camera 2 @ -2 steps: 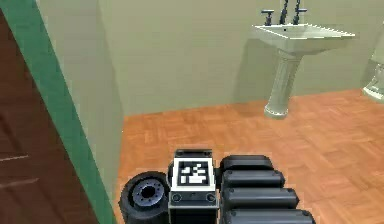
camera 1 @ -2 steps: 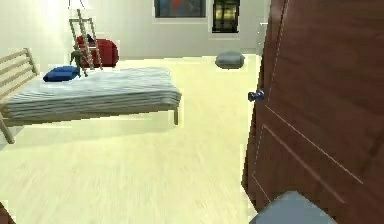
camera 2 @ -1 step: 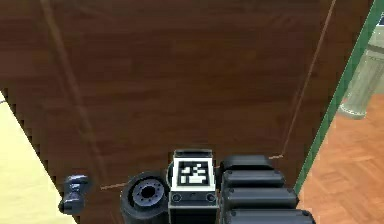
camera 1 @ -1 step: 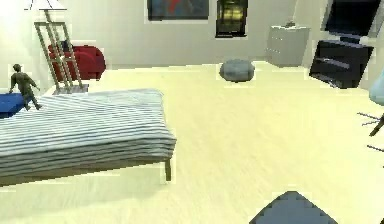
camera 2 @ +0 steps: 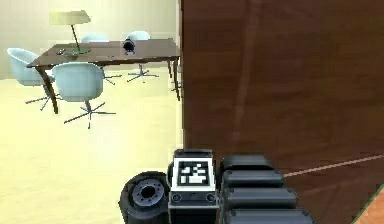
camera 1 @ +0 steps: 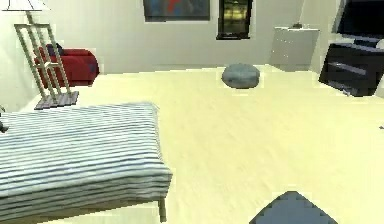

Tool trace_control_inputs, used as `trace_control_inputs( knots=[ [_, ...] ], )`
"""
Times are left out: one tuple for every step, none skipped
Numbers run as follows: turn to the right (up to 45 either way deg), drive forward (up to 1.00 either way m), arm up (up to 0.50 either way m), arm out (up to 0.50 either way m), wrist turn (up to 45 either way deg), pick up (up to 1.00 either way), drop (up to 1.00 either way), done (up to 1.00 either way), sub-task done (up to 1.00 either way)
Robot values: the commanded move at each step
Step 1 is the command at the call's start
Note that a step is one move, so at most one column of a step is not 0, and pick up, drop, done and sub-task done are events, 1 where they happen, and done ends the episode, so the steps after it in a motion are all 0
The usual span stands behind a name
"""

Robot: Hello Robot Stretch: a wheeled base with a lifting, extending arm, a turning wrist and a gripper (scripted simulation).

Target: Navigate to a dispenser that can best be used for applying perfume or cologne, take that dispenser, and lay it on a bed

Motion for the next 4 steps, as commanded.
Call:
trace_control_inputs(
  knots=[
    [24.0, 0.00, 0.00, 0.00, 0.0, 0.00, 0.00, 0.00, 0.00],
    [0.0, 0.65, 0.00, 0.00, 0.0, 0.00, 0.00, 0.00, 0.00],
    [-30.0, 0.00, 0.00, 0.00, 0.0, 0.00, 0.00, 0.00, 0.00],
    [0.0, 1.00, 0.00, 0.00, 0.0, 0.00, 0.00, 0.00, 0.00]
  ],
)
